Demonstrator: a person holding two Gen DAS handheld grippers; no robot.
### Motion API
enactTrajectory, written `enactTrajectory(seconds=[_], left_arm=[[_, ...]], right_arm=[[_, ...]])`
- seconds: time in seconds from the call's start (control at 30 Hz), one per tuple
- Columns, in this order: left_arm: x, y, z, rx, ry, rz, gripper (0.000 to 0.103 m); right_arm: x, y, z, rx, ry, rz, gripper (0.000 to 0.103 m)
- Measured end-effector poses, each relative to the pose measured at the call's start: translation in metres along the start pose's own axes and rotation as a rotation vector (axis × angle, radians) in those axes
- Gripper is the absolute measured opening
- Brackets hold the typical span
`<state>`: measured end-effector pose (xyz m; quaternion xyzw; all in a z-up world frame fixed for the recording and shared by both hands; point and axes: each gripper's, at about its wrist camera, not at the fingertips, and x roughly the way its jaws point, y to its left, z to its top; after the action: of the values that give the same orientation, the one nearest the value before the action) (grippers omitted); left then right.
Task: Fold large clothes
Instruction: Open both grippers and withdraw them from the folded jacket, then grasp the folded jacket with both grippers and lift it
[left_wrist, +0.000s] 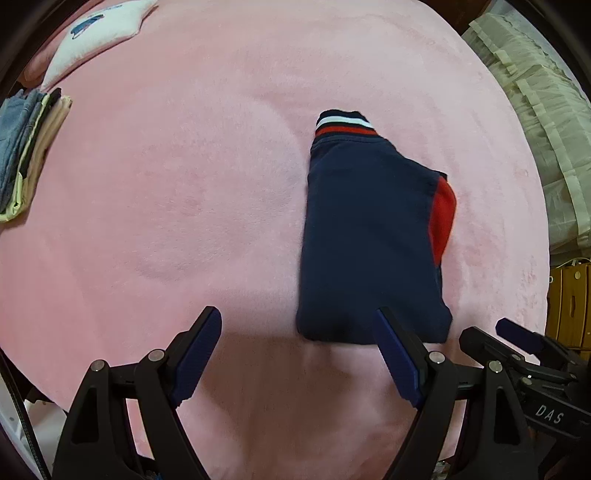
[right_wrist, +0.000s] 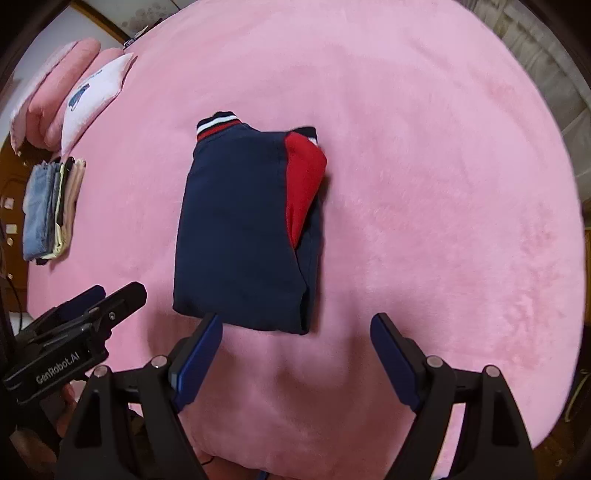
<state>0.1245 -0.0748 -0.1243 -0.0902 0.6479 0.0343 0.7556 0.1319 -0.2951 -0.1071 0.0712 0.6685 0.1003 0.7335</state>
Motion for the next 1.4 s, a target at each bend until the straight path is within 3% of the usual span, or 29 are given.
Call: enactTrajectory(seconds=[0.1, 0.2, 0.3, 0.47, 0.63, 0.87, 1.0, 1.03, 1.2, 1.4], left_arm=[[0.019, 0.008, 0.005, -0.021, 0.039, -0.048, 0.082], [0.040, 0.016, 0.012, -0.045, 0.074, -0.089, 0.082], [0.059, 0.020, 0.018, -0.045, 0.102, -0.118, 0.082], [0.082, 0.027, 0.027, -0.076, 0.145, -0.261, 0.082], [0.101, 0.030, 0.033, -0.093, 0.179, -0.385, 0.082], [0.124, 0.030, 0.038, -0.162, 0.179, -0.468, 0.082], [0.134, 0.025, 0.039, -0.178, 0.178, -0.493, 0.081], [0.135, 0.023, 0.039, -0.180, 0.175, -0.501, 0.074], [0.134, 0.022, 0.036, -0.195, 0.170, -0.523, 0.062], [0.112, 0.027, 0.029, -0.188, 0.151, -0.544, 0.054]], right_arm=[[0.014, -0.017, 0.003, 0.050, 0.009, 0.070, 0.083], [0.032, -0.040, 0.008, 0.144, 0.012, 0.205, 0.083], [0.052, -0.058, 0.014, 0.238, 0.077, 0.302, 0.083], [0.078, -0.070, 0.023, 0.271, 0.113, 0.425, 0.082], [0.108, -0.074, 0.031, 0.322, 0.139, 0.625, 0.080], [0.129, -0.081, 0.039, 0.381, 0.141, 0.729, 0.068], [0.137, -0.082, 0.042, 0.401, 0.148, 0.748, 0.053], [0.139, -0.081, 0.042, 0.407, 0.146, 0.761, 0.050], [0.135, -0.076, 0.042, 0.392, 0.136, 0.788, 0.035], [0.120, -0.072, 0.035, 0.401, 0.084, 0.804, 0.033]])
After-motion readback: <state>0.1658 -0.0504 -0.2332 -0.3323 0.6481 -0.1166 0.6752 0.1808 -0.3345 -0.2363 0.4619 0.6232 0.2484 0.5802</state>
